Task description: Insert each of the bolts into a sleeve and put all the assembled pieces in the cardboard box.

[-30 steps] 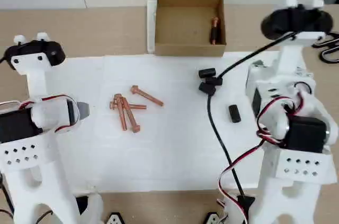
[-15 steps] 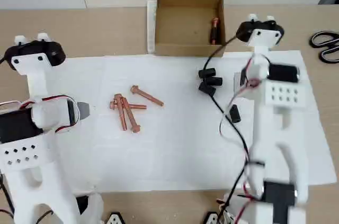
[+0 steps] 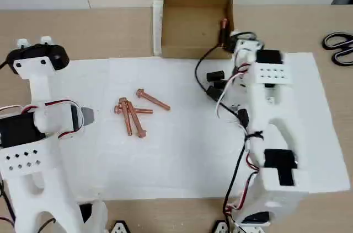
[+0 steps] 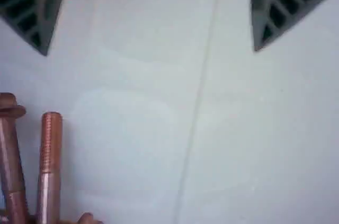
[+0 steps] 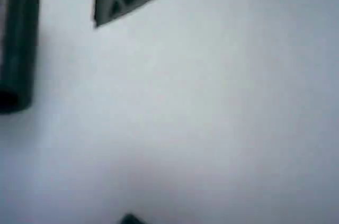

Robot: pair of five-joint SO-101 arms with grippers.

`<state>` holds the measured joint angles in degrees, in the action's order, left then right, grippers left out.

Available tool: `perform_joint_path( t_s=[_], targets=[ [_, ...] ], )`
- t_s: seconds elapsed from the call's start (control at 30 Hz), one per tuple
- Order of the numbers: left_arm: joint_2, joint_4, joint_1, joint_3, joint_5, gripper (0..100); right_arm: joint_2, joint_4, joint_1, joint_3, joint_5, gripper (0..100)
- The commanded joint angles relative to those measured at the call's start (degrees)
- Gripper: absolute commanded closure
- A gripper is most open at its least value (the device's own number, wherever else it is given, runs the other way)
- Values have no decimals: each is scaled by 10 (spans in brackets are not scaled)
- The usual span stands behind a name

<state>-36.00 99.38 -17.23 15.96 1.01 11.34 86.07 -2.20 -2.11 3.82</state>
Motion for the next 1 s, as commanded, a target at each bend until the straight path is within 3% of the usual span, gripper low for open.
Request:
perform_joint_path(
  t_s=[0.0,0.83,0.97],
  targets=[
    [-3,10,-4,-2,-2,762,8,1,-7,-29,-21,786],
    [-3,10,-3,-2,-2,762,113,-36,29,-31,-18,787],
    [-3,10,-4,-2,-2,762,113,-37,37,-31,-18,846]
  ],
)
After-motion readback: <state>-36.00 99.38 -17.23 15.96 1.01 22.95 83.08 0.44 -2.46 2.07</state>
